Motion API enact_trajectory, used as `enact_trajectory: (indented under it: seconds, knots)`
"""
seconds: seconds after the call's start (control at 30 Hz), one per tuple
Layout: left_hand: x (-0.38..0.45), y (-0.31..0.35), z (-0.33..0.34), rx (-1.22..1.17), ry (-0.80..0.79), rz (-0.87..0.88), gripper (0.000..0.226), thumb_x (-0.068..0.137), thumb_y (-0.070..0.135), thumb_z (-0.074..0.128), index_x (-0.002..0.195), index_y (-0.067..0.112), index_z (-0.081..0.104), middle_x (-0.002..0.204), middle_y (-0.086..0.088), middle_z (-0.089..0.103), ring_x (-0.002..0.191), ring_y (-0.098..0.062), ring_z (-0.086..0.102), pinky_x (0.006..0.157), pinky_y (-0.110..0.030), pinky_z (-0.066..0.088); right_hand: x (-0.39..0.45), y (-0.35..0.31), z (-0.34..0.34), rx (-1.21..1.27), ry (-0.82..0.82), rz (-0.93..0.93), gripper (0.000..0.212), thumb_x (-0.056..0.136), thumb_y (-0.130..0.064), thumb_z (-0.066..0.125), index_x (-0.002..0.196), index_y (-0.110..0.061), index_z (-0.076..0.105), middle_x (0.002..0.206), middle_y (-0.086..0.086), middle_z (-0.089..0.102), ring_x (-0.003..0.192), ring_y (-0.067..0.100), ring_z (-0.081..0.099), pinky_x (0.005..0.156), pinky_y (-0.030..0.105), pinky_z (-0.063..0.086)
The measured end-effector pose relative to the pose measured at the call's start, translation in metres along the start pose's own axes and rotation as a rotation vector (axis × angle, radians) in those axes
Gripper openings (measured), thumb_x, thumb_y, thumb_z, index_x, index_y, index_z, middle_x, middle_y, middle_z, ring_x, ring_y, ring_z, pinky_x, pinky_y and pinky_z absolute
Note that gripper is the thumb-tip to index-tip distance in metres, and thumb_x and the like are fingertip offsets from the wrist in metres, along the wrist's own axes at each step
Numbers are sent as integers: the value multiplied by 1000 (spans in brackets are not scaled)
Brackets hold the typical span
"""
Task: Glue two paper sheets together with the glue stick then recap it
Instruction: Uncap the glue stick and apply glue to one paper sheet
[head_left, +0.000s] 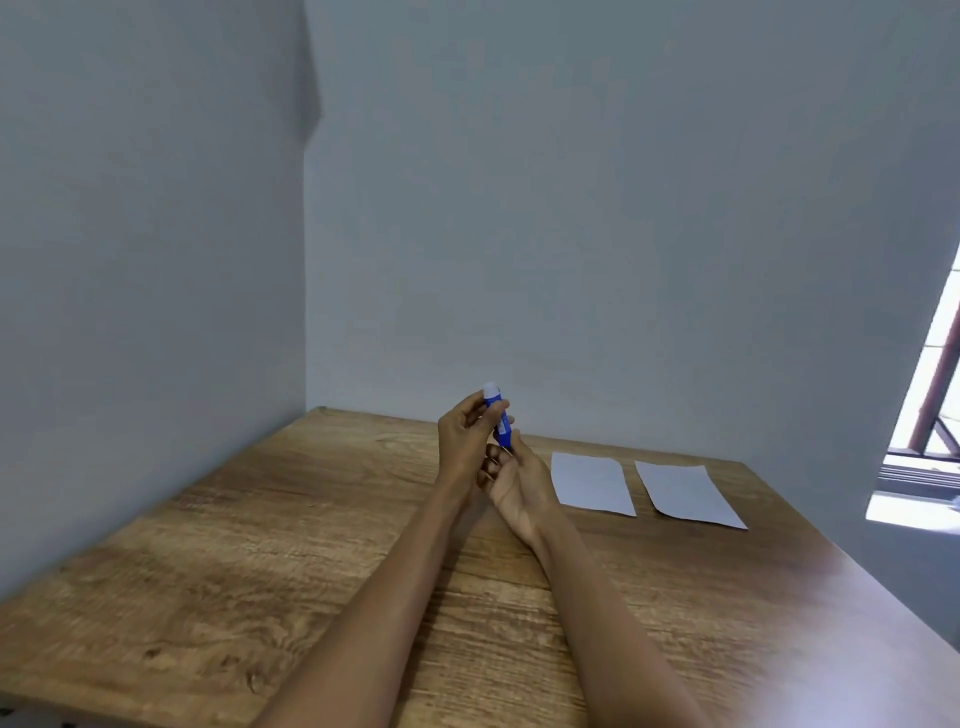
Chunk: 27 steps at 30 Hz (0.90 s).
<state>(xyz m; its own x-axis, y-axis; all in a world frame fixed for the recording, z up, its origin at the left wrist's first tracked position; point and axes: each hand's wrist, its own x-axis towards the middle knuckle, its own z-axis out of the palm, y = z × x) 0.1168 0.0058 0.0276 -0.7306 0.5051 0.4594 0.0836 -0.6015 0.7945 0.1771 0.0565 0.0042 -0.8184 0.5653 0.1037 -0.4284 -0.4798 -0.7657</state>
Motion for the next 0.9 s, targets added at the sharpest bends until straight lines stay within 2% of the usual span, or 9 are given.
enact_trajectory:
  seconds: [0.07, 0.2, 0.37, 0.43, 0.57, 0.67, 0.73, 0.8, 0.9]
  knots:
    - [1, 0, -2, -2, -9, 2, 15, 85, 9, 65, 89, 23, 70, 89, -4, 72, 77, -13, 71, 67, -19, 57, 0, -1, 0, -30, 15, 1, 32, 102, -35, 35, 97, -13, 58, 56, -2, 45, 47, 8, 43, 48, 21, 41]
    - [1, -5, -2, 24, -86, -6, 16, 87, 10, 63, 100, 19, 68, 96, -2, 73, 87, -11, 70, 74, -18, 56, -1, -1, -3, -155, 81, 18, 52, 96, -56, 32, 66, -17, 45, 44, -4, 35, 38, 8, 33, 38, 20, 30]
    - [4, -6, -11, -4, -6, -35, 20, 88, 9, 62, 108, 7, 65, 96, -6, 71, 84, -19, 69, 76, -26, 58, 2, 4, 3, -62, 23, 47, 33, 102, -39, 34, 100, -14, 57, 55, -2, 41, 44, 8, 37, 45, 21, 34]
    - [5, -5, -12, 15, -15, -21, 19, 89, 10, 62, 107, 7, 65, 96, -6, 71, 83, -17, 69, 77, -26, 58, 2, 2, 2, -91, 9, 56, 33, 102, -37, 33, 91, -14, 54, 49, -4, 40, 41, 7, 36, 42, 20, 33]
    - [3, -8, -8, 24, -103, -5, 17, 89, 9, 61, 103, 17, 66, 98, -6, 71, 88, -13, 69, 76, -18, 57, 2, 1, -2, -143, 69, 69, 52, 96, -55, 34, 63, -16, 44, 43, -3, 36, 36, 9, 34, 37, 20, 31]
    - [6, -9, -11, -9, -63, -19, 18, 89, 9, 61, 106, 13, 65, 97, -6, 71, 82, -11, 71, 73, -20, 58, 4, 3, 0, -57, 48, 68, 40, 100, -46, 34, 92, -13, 56, 50, -2, 41, 40, 8, 37, 40, 21, 37]
    - [8, -8, -14, -9, -37, -21, 17, 89, 9, 60, 106, 13, 65, 97, -7, 71, 80, -13, 71, 73, -23, 58, 6, 4, 2, -6, 25, 54, 29, 103, -33, 34, 105, -12, 54, 51, -2, 44, 40, 8, 39, 41, 21, 38]
    - [8, -7, -14, 14, -58, -8, 16, 90, 11, 60, 104, 15, 65, 98, -6, 71, 82, -14, 71, 77, -26, 58, 7, 1, 1, -21, 23, 34, 28, 103, -32, 33, 100, -13, 54, 47, -3, 40, 38, 7, 37, 39, 20, 35]
    - [8, -8, -9, 26, -122, 3, 20, 89, 10, 61, 109, 10, 65, 96, -1, 72, 82, -8, 71, 74, -19, 57, 5, 0, 0, -98, 74, 26, 49, 97, -55, 34, 71, -16, 49, 42, -5, 32, 34, 7, 31, 34, 20, 30]
